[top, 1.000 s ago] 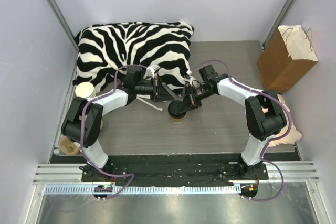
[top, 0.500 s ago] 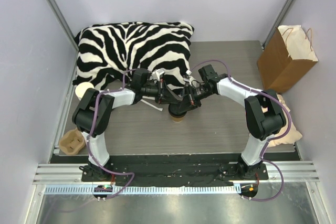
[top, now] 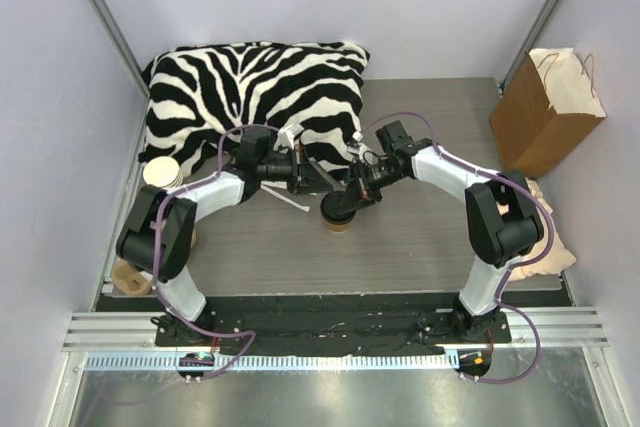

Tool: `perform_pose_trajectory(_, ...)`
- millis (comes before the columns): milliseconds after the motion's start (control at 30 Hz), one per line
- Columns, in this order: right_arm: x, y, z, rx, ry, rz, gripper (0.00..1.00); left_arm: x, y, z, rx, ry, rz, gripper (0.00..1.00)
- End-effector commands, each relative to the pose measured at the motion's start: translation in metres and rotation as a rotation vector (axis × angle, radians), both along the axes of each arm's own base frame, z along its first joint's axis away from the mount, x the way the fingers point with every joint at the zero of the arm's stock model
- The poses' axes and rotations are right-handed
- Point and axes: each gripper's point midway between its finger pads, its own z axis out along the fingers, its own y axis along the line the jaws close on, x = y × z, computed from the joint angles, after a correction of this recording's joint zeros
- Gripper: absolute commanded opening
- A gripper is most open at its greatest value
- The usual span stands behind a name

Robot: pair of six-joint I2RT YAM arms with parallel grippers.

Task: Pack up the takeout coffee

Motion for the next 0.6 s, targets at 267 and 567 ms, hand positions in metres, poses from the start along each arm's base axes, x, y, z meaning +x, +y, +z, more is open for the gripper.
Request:
perform_pose_trajectory(267,0.038,0.003,0.064,0.093,-0.143,-0.086,0.01,-0.033,-0.008,0.003,-0.021,-0.029,-0.064,0.00)
perform_pose_trajectory(567,0.045,0.004,0.066,0.086,-0.149,-0.104,0.01,-0.029,-0.011,-0.028,0.066,0.000,-0.042,0.00)
